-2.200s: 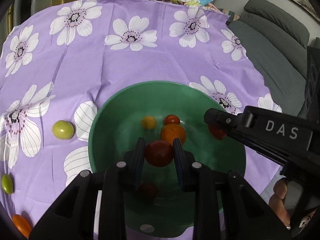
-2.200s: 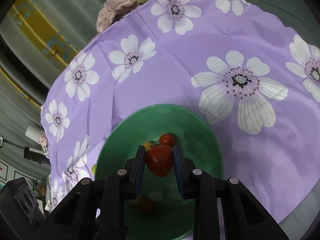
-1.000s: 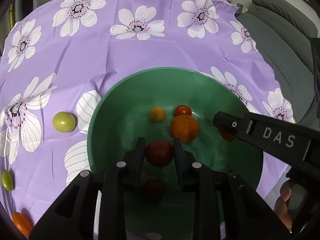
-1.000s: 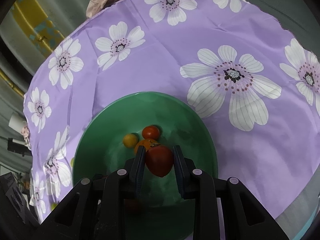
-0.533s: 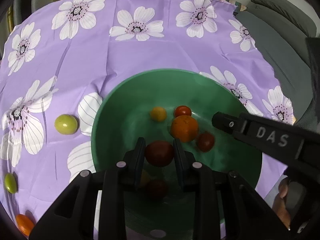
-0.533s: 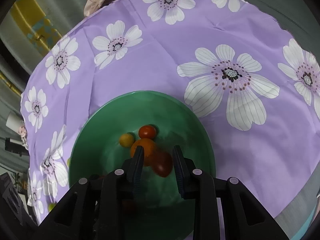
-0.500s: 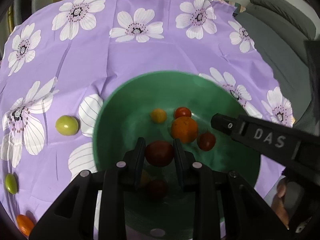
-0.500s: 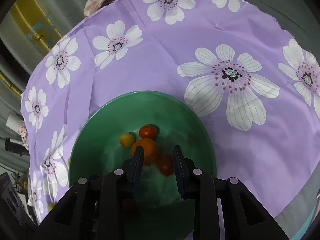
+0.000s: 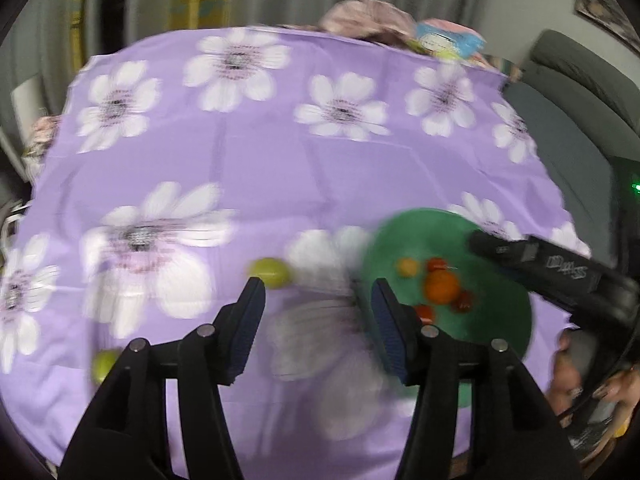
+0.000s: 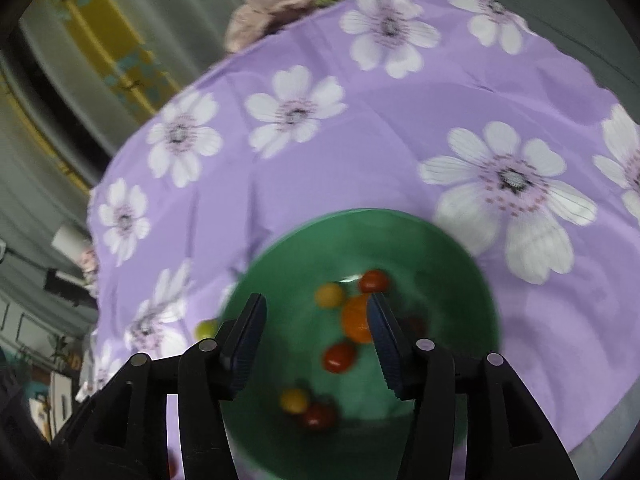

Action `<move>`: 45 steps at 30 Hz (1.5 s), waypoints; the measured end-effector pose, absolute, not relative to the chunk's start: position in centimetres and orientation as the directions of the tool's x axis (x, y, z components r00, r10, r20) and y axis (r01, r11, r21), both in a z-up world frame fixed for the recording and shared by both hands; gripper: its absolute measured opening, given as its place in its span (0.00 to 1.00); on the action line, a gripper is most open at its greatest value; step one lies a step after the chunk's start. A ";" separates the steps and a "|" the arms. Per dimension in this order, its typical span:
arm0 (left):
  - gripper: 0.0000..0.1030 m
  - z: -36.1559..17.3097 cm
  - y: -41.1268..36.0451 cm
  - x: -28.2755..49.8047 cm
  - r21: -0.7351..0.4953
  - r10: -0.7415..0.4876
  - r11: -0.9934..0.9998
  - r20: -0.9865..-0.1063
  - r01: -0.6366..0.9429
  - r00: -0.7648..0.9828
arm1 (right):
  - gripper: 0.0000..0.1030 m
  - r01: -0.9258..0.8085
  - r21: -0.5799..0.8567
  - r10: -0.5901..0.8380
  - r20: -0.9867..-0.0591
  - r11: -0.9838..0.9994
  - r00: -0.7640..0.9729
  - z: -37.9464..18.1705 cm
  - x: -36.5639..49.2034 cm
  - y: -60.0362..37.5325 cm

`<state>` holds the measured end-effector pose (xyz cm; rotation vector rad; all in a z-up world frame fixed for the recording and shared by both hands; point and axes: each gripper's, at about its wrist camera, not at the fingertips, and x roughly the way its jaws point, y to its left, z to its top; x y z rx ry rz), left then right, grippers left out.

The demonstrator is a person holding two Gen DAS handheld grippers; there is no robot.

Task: Organize fruits
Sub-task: 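Move both grippers back over the green fruits on the cloth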

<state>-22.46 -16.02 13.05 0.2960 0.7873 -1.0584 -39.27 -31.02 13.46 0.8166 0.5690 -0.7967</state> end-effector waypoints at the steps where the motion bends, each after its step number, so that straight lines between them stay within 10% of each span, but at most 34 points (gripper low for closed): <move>1: 0.54 13.0 -15.0 -21.2 -0.141 -0.655 0.515 -0.701 0.846 0.282 | 0.51 0.783 0.429 -0.383 -0.699 0.451 0.604 13.7 -38.7 -30.7; 25: 0.58 8.3 -2.8 -5.7 -0.403 -0.552 0.808 -0.773 0.430 0.312 | 0.51 0.394 0.553 0.263 -0.767 0.734 0.586 3.7 -16.5 -16.3; 45: 0.52 7.3 -5.1 -6.9 -0.387 -0.575 0.754 -0.780 0.531 0.248 | 0.36 0.476 0.538 0.230 -0.794 0.696 0.562 4.4 -19.4 -18.9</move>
